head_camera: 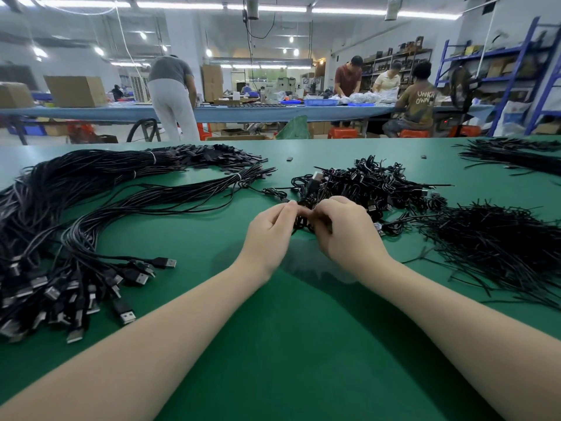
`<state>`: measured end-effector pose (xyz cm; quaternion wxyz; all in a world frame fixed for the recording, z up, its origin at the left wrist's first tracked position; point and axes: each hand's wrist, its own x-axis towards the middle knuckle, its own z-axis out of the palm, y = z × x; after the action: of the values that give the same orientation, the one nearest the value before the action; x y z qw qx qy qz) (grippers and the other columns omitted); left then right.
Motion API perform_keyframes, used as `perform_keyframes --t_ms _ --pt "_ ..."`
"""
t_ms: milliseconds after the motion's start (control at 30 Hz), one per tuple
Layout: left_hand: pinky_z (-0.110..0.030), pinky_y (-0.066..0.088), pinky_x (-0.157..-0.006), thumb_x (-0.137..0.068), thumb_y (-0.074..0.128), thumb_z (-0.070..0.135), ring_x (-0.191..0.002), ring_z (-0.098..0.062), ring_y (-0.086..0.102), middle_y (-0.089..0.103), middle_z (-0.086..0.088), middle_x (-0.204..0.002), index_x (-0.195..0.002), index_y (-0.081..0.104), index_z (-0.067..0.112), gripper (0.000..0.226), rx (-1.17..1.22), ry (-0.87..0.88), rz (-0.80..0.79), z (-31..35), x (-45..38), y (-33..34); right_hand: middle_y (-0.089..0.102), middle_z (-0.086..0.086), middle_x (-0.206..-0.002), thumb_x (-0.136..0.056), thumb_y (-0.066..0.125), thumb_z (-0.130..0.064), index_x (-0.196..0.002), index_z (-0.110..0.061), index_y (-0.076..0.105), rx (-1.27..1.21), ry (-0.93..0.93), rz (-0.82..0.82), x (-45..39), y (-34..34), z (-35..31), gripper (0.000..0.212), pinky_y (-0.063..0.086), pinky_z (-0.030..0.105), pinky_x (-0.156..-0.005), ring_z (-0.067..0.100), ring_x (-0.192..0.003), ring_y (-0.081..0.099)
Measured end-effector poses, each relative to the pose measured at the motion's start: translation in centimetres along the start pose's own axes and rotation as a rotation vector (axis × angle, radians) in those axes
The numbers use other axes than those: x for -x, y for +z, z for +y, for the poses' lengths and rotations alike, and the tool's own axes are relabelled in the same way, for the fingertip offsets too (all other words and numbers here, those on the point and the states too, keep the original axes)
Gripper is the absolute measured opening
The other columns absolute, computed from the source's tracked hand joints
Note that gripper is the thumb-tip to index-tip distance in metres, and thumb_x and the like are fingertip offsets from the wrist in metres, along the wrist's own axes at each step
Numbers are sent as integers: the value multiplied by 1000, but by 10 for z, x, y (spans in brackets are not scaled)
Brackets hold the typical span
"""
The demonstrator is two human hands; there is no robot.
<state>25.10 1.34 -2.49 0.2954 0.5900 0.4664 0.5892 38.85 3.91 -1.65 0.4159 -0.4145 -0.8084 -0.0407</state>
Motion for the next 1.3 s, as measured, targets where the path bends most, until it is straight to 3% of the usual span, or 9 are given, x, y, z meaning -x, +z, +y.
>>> perform_keyframes --t_ms 233,367,533,667,767,900,1033,1200,1300 --pt "-15 42 -46 -95 42 22 -62 -15 69 70 2 -74 -99 68 21 26 317 -351 -98 3 -7 -8 62 18 -75 -81 63 2 -78 4 66 112 -188 34 -4 -7 -5 4 50 41 -65 37 -71 59" --pt "-13 47 -55 -97 49 8 -77 -8 71 74 6 -84 -105 67 23 25 318 -289 -247 -3 -6 -15 62 16 -75 -77 64 5 -78 3 64 125 -233 72 -1 -10 0 2 51 42 -66 36 -71 60" --pt "-21 34 -59 -86 69 14 -63 -15 40 52 -5 -80 -84 74 41 27 107 -53 -66 -10 -8 -8 60 15 -73 -75 62 5 -76 3 62 52 -233 165 -2 -10 0 2 48 38 -64 35 -68 58" --pt "-30 48 -85 -85 71 25 -89 -19 63 70 -4 -95 -89 72 22 5 93 -83 7 -10 -8 -7 59 13 -71 -80 63 3 -72 3 60 33 -223 214 -3 -7 -3 8 48 38 -62 33 -67 56" --pt "-24 49 -66 -91 64 32 -69 -10 63 70 2 -74 -88 67 14 19 145 -178 -45 -9 -8 -7 59 13 -70 -81 65 4 -71 2 61 40 -237 220 -3 -5 -2 11 48 38 -63 33 -66 57" --pt "-17 40 -42 -91 64 22 -49 -10 60 69 -2 -66 -111 49 24 25 414 -367 -120 -4 -12 -12 60 13 -72 -80 65 3 -74 0 65 201 -347 191 0 -6 2 6 50 39 -64 33 -67 59" --pt "-17 39 -44 -95 54 15 -47 -11 58 64 1 -60 -93 59 28 14 414 -342 -208 -4 -11 -15 61 12 -73 -80 66 0 -75 -2 65 221 -337 173 0 -1 2 6 50 39 -64 33 -68 60" --pt "-16 44 -52 -90 36 3 -68 -13 69 72 -2 -79 -94 71 27 43 387 -333 -255 -4 -10 -15 62 11 -74 -82 65 -1 -77 -2 65 123 -248 158 2 1 5 6 50 43 -65 34 -70 60" --pt "-13 45 -54 -90 42 -8 -71 -11 64 72 0 -80 -92 73 29 49 341 -249 -255 -6 -8 -10 63 11 -76 -84 63 -4 -77 -2 64 110 -210 151 2 0 6 7 49 42 -67 34 -72 60"
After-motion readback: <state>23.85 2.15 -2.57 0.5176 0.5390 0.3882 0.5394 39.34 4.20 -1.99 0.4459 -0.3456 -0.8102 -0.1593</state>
